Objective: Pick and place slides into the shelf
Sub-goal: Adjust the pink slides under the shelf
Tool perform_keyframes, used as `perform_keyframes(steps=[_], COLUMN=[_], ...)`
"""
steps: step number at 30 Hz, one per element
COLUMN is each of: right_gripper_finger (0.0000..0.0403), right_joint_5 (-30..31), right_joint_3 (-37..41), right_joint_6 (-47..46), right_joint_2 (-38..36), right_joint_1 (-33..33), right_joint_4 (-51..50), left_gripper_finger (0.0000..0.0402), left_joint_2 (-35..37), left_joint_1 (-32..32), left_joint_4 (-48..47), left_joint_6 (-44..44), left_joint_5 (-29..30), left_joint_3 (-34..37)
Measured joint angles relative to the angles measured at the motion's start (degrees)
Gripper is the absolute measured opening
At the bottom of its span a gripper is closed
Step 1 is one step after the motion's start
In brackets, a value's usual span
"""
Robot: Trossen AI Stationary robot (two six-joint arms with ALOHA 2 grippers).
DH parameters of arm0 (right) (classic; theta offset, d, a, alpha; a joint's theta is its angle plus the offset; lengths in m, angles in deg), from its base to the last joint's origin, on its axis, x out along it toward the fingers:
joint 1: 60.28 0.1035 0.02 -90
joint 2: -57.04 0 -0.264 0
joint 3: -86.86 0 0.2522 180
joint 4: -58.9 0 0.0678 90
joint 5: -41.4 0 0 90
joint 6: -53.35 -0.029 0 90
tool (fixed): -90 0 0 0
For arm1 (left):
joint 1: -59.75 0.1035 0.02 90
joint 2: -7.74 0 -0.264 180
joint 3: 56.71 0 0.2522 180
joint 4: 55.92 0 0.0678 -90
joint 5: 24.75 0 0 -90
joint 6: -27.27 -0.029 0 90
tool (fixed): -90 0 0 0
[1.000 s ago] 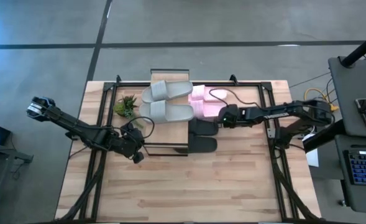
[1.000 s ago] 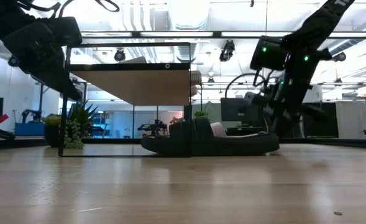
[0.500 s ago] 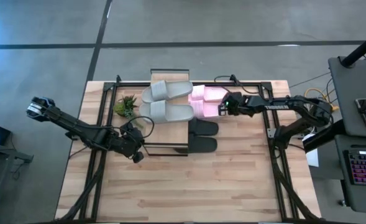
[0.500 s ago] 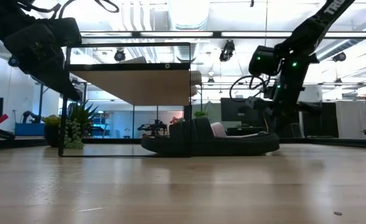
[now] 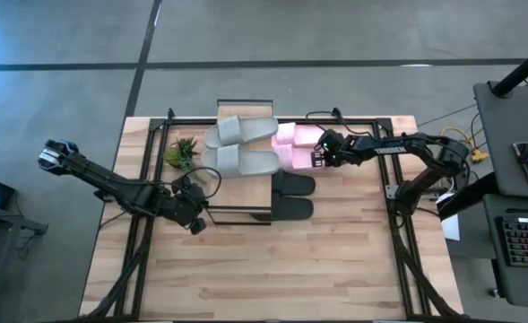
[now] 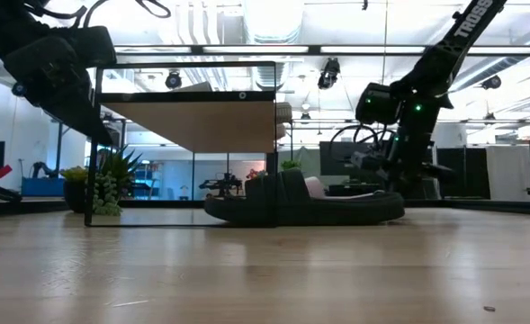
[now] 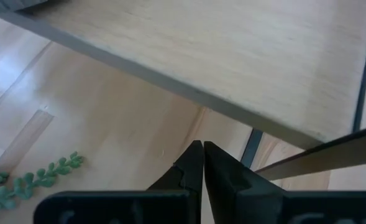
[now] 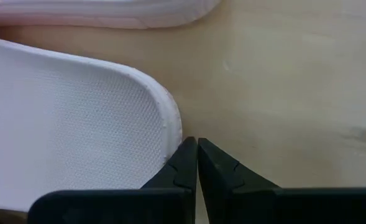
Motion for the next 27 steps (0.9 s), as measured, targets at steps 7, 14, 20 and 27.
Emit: perform_keyframes(steps=[7, 14, 20, 27], right_gripper_finger=[0.0009, 0.0009, 0.0009, 0.0009], right_joint_5=[-3.65, -5.0, -0.16, 9.1], right_joint_3=[-2.96, -6.66, -9.94, -13.25], right_joint_6=[2.17, 4.22, 6.0, 7.66], right_joint_2=[0.58, 4.43, 5.65, 3.25], right_joint_1=[0.14, 0.41, 0.33, -3.2], right_joint_4=[1.66, 0.91, -7.11, -13.02], left_gripper_finger=[0.0, 0.0, 0.0, 0.0], left_joint_2=[0.63, 0.81, 1.39, 1.39], left_joint_1=[0.27, 0.27, 0.27, 0.27], left_joint_4=[-0.5, -0.98, -1.45, -1.48], left_joint_6=[-0.02, -0.06, -0.07, -0.07], left_joint_5=[0.03, 0.09, 0.21, 0.21], left_joint_3=[0.0, 0.0, 0.0, 0.0])
